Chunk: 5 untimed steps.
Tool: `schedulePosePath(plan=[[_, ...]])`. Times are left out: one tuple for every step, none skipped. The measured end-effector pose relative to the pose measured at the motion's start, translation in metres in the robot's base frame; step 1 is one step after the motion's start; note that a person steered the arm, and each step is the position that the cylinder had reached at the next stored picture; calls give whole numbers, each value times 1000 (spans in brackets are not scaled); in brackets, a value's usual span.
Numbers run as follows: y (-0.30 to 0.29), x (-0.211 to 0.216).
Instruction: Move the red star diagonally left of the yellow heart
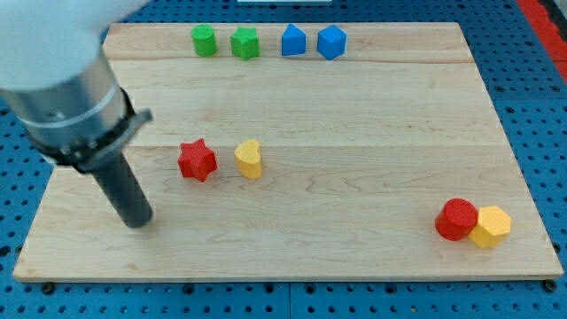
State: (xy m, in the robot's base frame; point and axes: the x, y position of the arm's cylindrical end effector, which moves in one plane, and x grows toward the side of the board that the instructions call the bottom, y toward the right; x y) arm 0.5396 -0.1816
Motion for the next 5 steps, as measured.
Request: schedulePosePath(plan=[[-8, -34], [9, -68], [54, -97], [114, -116], [113, -107]])
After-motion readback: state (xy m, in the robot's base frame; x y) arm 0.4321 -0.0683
